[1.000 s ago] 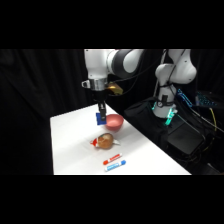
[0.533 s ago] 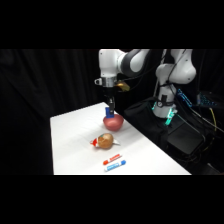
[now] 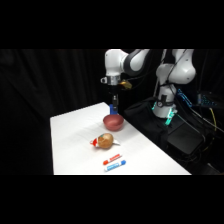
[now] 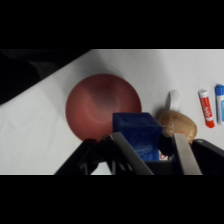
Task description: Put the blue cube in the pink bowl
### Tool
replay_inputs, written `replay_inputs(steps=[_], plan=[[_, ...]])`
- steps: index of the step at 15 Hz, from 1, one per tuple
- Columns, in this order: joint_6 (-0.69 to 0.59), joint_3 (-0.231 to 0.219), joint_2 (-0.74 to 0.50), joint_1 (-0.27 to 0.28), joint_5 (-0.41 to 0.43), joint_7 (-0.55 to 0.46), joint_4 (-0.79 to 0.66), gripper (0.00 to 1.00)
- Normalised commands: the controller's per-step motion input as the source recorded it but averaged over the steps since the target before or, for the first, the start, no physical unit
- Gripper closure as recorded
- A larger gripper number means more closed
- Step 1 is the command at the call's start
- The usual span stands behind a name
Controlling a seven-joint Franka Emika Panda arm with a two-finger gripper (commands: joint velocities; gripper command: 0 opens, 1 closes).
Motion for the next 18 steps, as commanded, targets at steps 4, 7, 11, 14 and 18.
replay_inputs(steps=[4,7,11,14,18], plan=[[0.27,-0.084,0.23,-0.007,0.389,-0.37,0.00,0.71],[0.18,0.008,0.32,0.023,0.402,-0.37,0.11,0.71],[0.09,0.066,0.29,-0.027,0.252,-0.25,0.18,0.71],[0.10,0.056,0.21,-0.089,0.022,-0.06,0.18,0.09],[0.13,0.022,0.09,-0.108,-0.098,0.03,0.12,0.00]])
